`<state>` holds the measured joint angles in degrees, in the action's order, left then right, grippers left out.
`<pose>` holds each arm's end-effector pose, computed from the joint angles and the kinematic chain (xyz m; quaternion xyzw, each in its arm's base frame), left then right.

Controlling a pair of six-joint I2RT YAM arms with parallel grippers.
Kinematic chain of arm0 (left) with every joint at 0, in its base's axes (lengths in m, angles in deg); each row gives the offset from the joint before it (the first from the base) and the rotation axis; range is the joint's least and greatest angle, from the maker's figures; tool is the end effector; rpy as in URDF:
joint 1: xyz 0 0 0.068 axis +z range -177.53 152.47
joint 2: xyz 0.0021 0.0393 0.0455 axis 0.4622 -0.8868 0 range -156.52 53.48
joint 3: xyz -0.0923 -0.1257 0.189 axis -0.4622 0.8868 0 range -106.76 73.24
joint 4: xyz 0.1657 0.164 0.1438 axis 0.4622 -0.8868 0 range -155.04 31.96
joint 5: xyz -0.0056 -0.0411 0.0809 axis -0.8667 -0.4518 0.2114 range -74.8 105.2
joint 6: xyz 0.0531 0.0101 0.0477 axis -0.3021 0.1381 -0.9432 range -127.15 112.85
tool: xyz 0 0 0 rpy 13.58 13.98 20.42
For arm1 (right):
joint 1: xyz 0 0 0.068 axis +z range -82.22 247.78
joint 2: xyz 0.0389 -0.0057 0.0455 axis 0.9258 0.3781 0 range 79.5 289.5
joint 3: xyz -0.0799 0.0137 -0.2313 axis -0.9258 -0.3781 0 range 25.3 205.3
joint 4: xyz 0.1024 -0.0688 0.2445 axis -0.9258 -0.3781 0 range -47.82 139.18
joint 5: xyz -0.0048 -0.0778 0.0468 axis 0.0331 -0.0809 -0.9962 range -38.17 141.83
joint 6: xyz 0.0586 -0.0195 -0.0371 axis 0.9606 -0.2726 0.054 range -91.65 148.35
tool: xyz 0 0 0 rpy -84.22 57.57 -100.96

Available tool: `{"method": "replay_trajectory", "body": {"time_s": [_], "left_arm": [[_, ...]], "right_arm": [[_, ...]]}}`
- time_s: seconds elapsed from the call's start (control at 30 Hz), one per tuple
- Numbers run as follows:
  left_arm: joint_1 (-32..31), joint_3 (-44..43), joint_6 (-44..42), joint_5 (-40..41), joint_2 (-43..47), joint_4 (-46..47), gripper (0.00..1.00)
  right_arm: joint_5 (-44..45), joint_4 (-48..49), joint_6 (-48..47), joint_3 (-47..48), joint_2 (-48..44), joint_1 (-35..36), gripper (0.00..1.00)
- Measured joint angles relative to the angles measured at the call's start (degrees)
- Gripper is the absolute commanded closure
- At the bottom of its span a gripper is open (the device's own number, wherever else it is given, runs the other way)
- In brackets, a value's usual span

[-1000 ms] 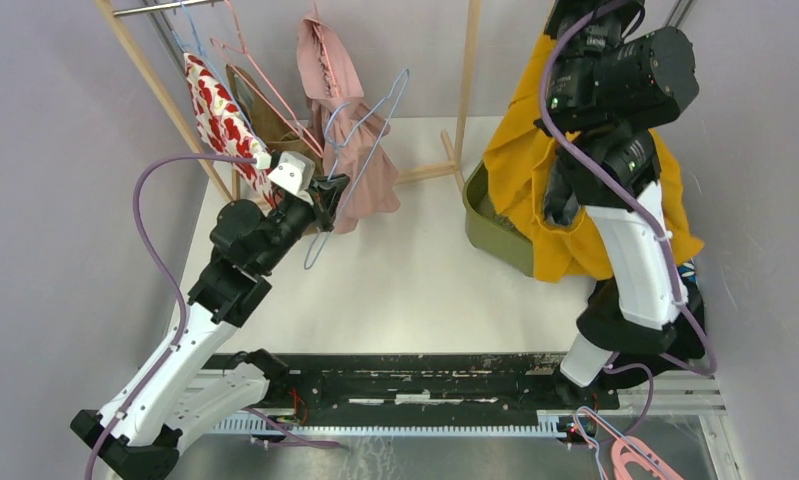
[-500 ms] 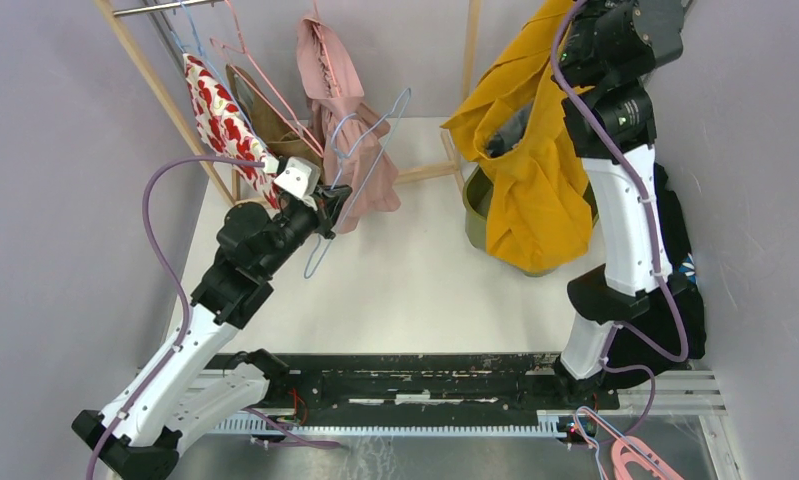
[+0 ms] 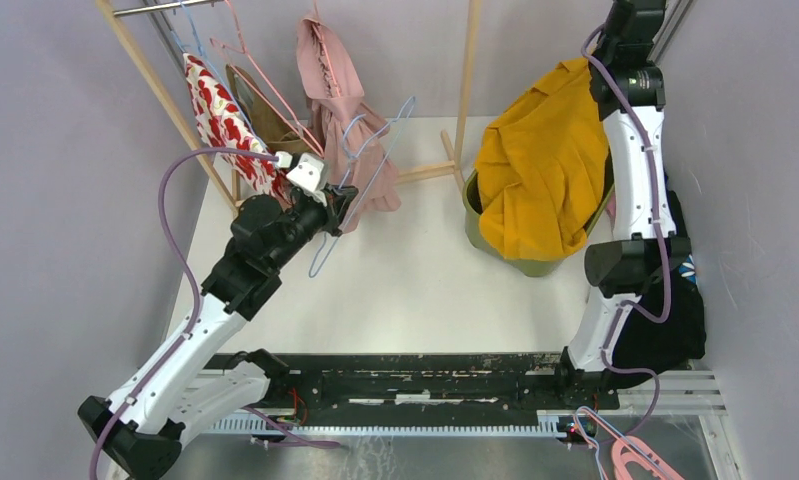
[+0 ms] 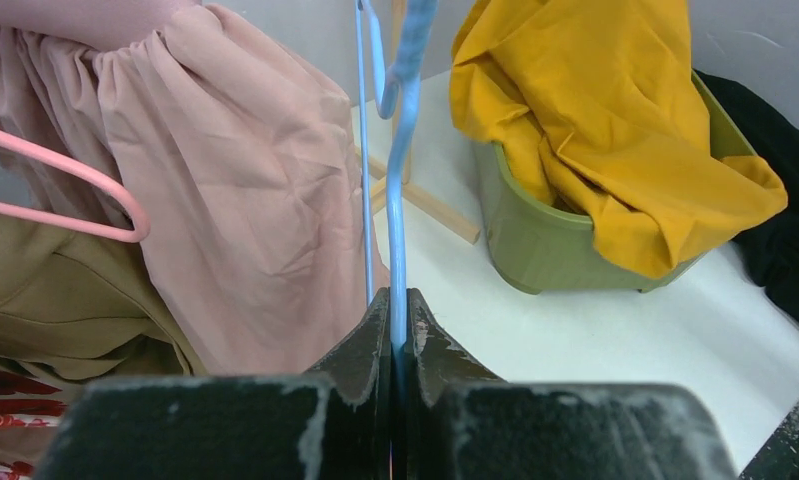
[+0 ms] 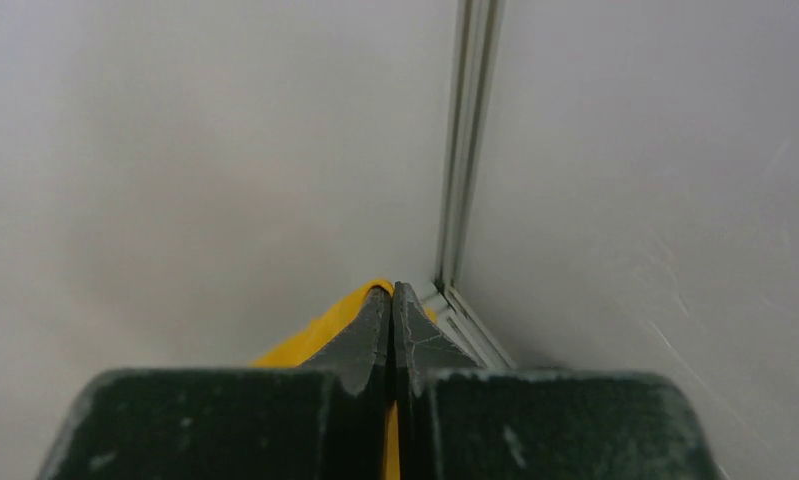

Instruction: Remove the skirt from the hanger

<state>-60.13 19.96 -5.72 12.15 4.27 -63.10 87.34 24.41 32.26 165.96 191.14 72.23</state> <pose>0.2117 -0.1390 0.3675 0.2095 0.6817 -0.2231 0.6645 0.4271 -0.0015 0.5189 0.2204 0.6491 -0.1561 0.7111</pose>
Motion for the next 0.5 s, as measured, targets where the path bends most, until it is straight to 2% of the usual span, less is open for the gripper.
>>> {"method": "replay_trajectory", "body": {"time_s": [0.1, 0.2, 0.37, 0.5], "left_arm": [[0.0, 0.0, 0.0, 0.0, -0.9, 0.0, 0.97], [0.0, 0.0, 0.0, 0.1, -1.6, 0.0, 0.97], [0.0, 0.0, 0.0, 0.1, -1.9, 0.0, 0.97], [0.0, 0.0, 0.0, 0.0, -2.6, 0.0, 0.97]], "right_arm": [[-2.6, -1.9, 2.6, -6.7, -0.7, -2.6, 0.99], [-5.8, -2.2, 5.7, -19.3, -4.8, -2.6, 0.99], [-12.5, -5.2, 11.8, -42.0, -15.0, -0.3, 0.99], [-15.7, -7.8, 16.0, -53.1, -25.4, 2.2, 0.99]]}}
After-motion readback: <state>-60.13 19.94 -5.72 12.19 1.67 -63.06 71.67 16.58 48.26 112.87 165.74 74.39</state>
